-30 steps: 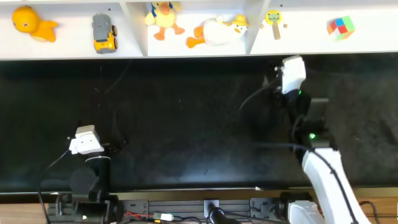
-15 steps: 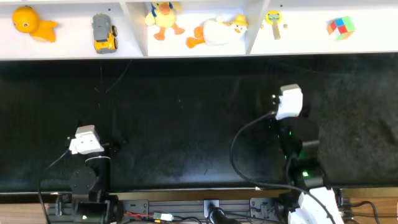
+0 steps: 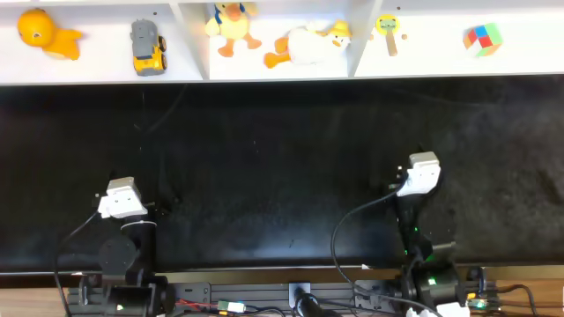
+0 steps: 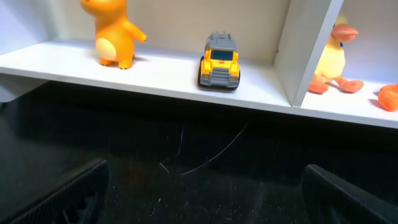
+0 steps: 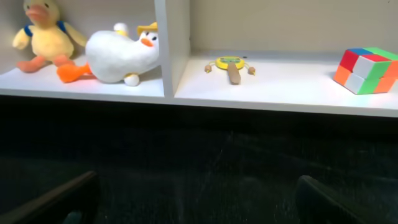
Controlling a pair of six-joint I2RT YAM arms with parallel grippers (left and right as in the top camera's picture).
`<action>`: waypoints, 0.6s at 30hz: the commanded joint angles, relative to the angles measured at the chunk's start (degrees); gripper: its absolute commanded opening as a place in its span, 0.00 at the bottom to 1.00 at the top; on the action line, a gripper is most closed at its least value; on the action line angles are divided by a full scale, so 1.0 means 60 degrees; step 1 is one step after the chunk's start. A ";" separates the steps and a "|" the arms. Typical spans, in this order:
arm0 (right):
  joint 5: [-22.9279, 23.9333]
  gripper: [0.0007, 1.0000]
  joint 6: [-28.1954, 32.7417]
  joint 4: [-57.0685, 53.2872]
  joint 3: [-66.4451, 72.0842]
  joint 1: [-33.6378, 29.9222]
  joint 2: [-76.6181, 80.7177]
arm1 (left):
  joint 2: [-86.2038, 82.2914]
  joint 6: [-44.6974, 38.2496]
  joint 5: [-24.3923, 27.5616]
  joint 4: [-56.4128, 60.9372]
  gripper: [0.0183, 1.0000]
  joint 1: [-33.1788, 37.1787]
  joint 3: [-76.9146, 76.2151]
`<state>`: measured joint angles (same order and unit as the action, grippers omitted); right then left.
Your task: Store Toys
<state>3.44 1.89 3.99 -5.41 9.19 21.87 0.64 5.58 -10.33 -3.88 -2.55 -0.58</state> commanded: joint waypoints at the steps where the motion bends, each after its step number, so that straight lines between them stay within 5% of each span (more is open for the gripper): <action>1: 0.0102 1.00 -0.0106 -0.0270 0.0346 0.0025 -0.0758 | -0.0087 -0.0204 -0.0044 -0.0018 1.00 0.0040 0.0022; 7: 0.0080 1.00 -0.0106 -0.1741 0.0692 0.0025 -0.1665 | -0.0087 -0.0204 -0.0044 -0.0015 1.00 0.0040 0.0022; 18: 0.0076 1.00 -0.0106 -0.1592 0.0743 0.0025 -0.2543 | -0.0087 -0.0204 -0.0044 -0.0015 1.00 0.0040 0.0022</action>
<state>3.44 1.67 -5.98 -1.21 9.19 7.62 0.64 5.58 -10.33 -3.88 -2.55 -0.58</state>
